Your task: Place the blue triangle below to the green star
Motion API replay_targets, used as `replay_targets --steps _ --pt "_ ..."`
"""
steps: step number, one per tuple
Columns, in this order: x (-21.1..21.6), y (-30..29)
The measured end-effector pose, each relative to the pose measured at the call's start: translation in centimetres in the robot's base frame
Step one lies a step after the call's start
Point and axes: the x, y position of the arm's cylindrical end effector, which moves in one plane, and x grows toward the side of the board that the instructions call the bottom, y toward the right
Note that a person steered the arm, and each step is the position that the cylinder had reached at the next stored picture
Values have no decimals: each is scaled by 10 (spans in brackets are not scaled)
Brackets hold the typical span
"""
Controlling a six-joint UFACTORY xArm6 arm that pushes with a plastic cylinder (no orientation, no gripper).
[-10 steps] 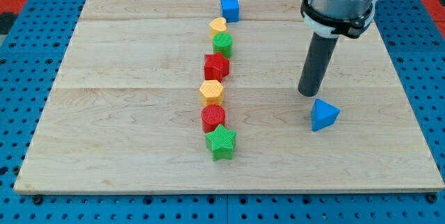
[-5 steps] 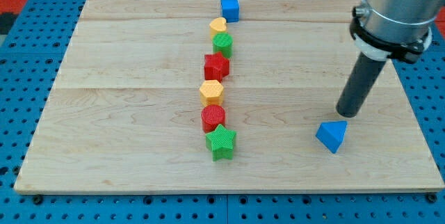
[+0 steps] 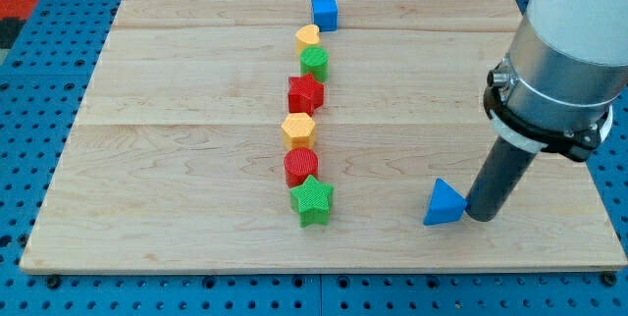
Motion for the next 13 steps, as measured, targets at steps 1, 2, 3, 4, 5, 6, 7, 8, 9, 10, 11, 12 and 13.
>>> replay_targets --steps 1,2,3,4,5,6,7,8,9,10,11,12,13 --pt "11 -11" --pt "20 -28" --pt "20 -29" --pt "10 10" --pt "2 0" --pt "4 -25" --pt "4 -46" --pt "4 -61" --pt "4 -73" --pt "4 -90" --pt "-5 -60" --pt "-43 -34" --pt "-50 -55"
